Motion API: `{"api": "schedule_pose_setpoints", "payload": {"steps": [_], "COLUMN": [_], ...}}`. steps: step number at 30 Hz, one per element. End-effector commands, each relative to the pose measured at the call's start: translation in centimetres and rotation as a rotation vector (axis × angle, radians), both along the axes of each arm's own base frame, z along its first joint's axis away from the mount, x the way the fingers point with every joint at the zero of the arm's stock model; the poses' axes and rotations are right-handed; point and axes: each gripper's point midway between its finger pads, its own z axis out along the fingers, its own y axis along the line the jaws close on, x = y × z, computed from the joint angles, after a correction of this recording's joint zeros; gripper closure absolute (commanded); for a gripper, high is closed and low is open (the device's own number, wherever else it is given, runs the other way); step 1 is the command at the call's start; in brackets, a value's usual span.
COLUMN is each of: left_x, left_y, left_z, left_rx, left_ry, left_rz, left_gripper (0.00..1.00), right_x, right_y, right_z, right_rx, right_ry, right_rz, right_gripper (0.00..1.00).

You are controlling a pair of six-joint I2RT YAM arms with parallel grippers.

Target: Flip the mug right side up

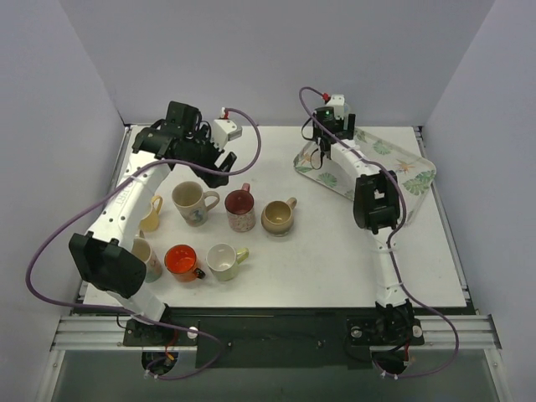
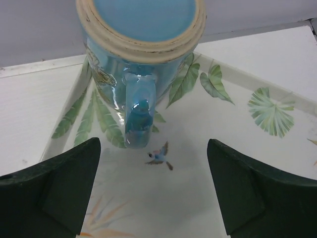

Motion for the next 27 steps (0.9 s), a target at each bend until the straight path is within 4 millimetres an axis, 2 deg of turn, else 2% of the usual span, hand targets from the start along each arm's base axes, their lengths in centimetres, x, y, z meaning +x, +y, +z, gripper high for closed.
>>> {"api": "schedule_pose_setpoints", "payload": {"steps": [1,6,11,16,22,24,25,27], "left_x": [0.3,0.5,0.3,0.3,0.2,0.2,0.1,0.0], "left_y": [-0.6,-0.3,0.1,0.6,0.4,0.3,0.2,0.2], "left_z": [1.4,1.8,2.5,3.0,3.7,4.0,4.0,4.1], "left_rx": [-0.035,-0.018,-0.012,-0.018,-0.034,-0.042,-0.043,-0.048], "left_ry": [-0.020,-0.018,-0.016,-0.017,-0.021,-0.019,-0.020,-0.020], "left_rz": [-0.038,-0.036,-0.044,-0.042,-0.059,-0.064,-0.068,-0.074], "left_gripper": [0.13,0.13,0.13,0.13,0.13,0.13,0.13,0.13], "right_x": [2.6,4.1,4.2,4.2,4.1,4.1,4.2,4.0], "right_y": [-1.1,-1.1,-2.3,-3.0,-2.7,-2.7,-2.7,-2.9], "right_z": [3.7,4.2,3.9,3.5,3.3,3.3,3.3,2.7], "right_rx": [-0.041,-0.025,0.006,0.066,0.104,0.105,0.108,0.109], "right_ry": [-0.161,-0.202,-0.197,-0.175,-0.154,-0.158,-0.159,-0.128], "right_rz": [-0.051,-0.071,-0.107,-0.114,-0.089,-0.096,-0.096,-0.088], "right_gripper": [0.19,0.30,0.36,0.39,0.41,0.54,0.64,0.73]}}
